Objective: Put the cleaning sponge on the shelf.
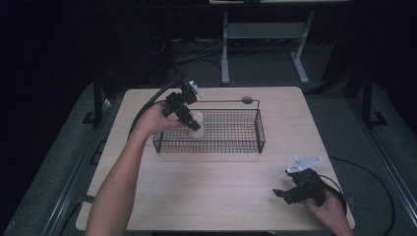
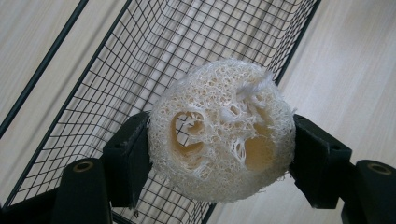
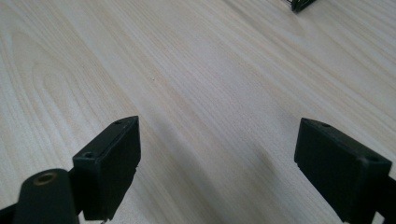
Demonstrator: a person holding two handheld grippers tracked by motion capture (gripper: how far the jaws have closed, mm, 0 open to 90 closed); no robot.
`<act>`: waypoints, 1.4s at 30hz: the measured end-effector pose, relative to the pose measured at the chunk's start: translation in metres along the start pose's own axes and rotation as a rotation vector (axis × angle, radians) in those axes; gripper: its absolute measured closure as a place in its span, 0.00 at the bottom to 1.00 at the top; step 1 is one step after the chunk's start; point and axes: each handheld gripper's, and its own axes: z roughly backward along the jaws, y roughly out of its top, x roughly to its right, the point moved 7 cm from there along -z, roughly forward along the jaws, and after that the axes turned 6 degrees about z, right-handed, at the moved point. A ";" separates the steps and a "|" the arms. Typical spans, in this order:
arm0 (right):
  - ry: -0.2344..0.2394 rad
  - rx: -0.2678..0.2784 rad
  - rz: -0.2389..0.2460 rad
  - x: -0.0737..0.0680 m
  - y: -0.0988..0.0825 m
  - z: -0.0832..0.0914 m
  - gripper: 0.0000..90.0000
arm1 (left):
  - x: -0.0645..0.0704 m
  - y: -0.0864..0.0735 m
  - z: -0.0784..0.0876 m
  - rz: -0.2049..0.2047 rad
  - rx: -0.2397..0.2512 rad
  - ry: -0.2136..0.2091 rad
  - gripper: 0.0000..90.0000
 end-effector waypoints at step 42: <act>-0.008 0.007 -0.003 0.003 -0.002 0.002 0.16 | -0.025 0.005 -0.058 0.057 -0.082 -0.003 0.32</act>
